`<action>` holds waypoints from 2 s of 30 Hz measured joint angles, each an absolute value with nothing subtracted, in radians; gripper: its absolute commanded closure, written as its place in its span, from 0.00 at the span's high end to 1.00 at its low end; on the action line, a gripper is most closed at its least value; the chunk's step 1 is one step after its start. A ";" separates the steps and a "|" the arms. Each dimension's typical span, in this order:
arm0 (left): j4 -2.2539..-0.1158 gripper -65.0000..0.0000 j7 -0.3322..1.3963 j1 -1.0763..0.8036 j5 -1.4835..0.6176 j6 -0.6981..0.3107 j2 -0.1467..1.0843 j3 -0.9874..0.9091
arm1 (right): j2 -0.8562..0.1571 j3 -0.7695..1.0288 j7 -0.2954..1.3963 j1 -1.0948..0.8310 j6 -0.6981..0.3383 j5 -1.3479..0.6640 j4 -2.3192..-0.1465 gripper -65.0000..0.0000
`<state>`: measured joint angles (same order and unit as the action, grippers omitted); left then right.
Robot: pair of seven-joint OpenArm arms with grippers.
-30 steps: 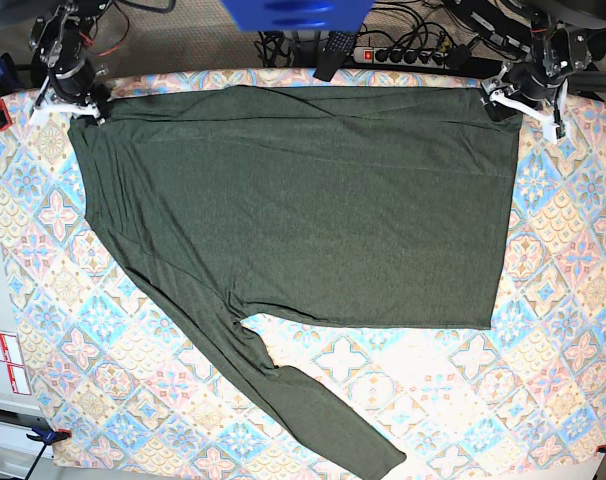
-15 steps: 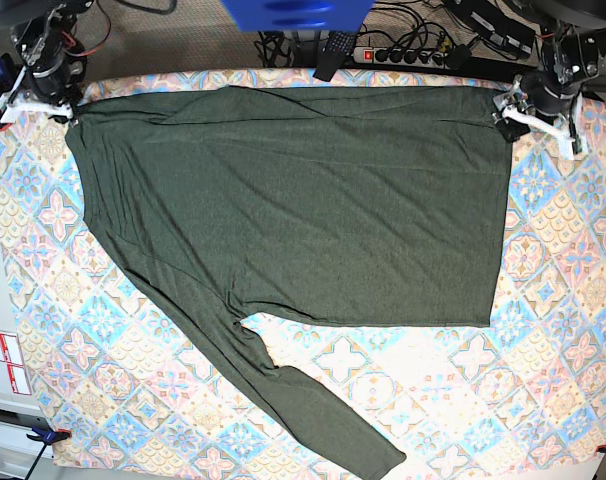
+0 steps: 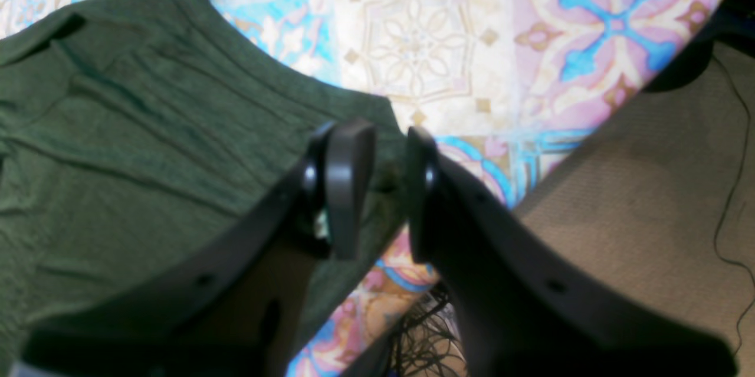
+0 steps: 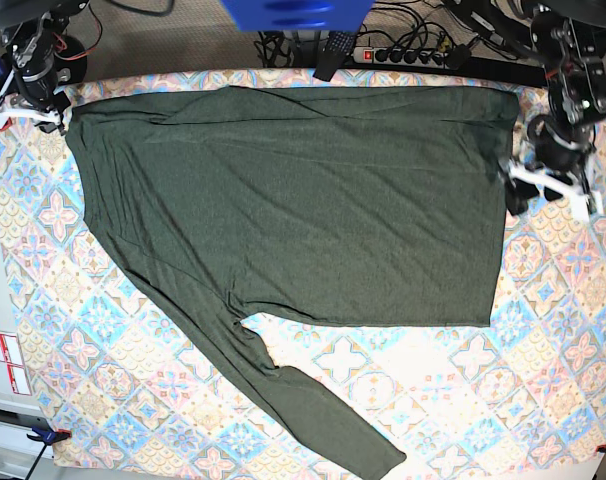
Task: Fold the T-shirt properly
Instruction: 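Move both grippers down along the shirt sides toward the hem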
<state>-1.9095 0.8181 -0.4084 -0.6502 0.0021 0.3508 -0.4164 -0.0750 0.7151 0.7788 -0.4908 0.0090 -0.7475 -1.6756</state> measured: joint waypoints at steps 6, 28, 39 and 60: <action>-1.715 0.67 0.908 -0.181 -0.648 0.004 0.348 -0.414 | -0.078 0.633 0.830 -0.379 0.007 -0.744 -1.678 0.21; -1.051 0.67 0.749 0.294 -0.633 0.010 0.338 -0.172 | -0.081 0.429 0.983 -0.073 0.011 -0.606 -1.664 0.21; -0.750 0.67 0.563 0.454 -0.443 0.005 0.327 -0.128 | -0.077 0.336 0.940 -0.019 -0.005 -0.554 -1.621 0.21; -0.547 0.59 0.387 0.509 -0.332 0.012 0.244 -0.015 | -0.080 0.222 0.891 -0.033 0.004 -0.345 -1.623 0.20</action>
<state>-0.5468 0.3874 0.5095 -0.3321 0.0116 0.2436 -0.0154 -0.0803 0.2222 0.8906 -0.0330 0.0044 -0.3450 -1.6234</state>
